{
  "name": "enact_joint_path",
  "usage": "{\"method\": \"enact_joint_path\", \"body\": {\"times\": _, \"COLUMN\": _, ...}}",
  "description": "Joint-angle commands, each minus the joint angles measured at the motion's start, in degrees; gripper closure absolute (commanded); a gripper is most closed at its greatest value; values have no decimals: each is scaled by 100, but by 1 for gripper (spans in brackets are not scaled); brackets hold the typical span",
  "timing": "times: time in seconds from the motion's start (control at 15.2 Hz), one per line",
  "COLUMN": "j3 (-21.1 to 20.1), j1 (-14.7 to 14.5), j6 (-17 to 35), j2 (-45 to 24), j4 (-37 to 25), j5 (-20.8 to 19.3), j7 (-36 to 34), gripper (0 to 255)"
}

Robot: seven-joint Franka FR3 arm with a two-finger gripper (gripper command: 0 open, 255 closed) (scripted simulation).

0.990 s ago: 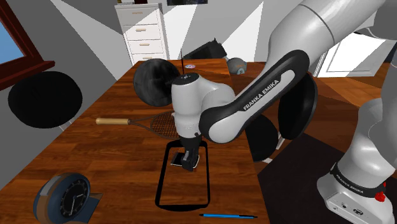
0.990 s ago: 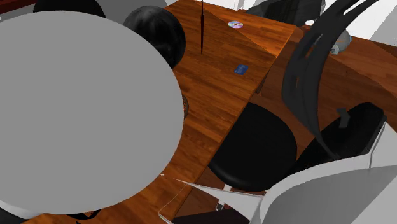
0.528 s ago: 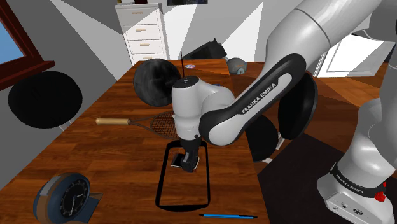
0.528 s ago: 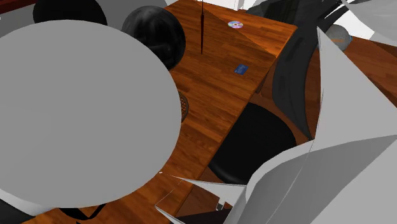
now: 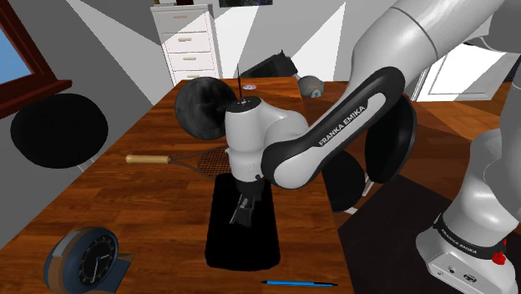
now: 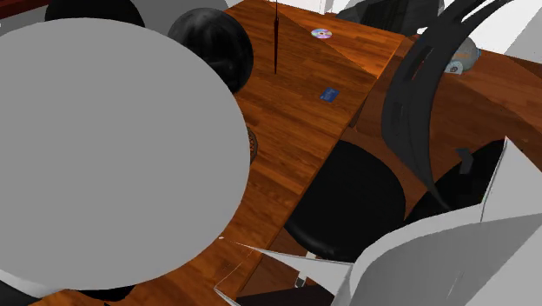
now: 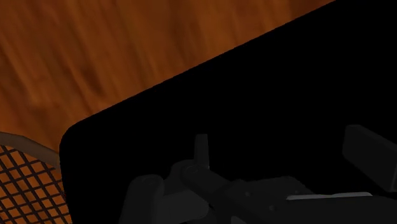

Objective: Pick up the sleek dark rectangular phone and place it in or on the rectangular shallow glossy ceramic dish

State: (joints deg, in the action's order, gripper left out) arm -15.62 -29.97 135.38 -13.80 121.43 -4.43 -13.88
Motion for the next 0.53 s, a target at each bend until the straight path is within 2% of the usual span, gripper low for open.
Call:
{"method": "enact_joint_path", "body": {"times": 0.0, "j3": -24, "j1": 23, "j6": -250, "j2": 177, "j4": -80, "j5": 74, "j7": 52, "gripper": 0}}
{"method": "enact_joint_path", "body": {"times": 0.13, "j3": -47, "j1": 45, "j6": -557, "j2": 386, "j4": -186, "j5": 159, "j7": 110, "gripper": 0}}
{"method": "enact_joint_path", "body": {"times": 0.46, "j3": -46, "j1": 44, "j6": -557, "j2": 386, "j4": -186, "j5": 159, "j7": 111, "gripper": 0}}
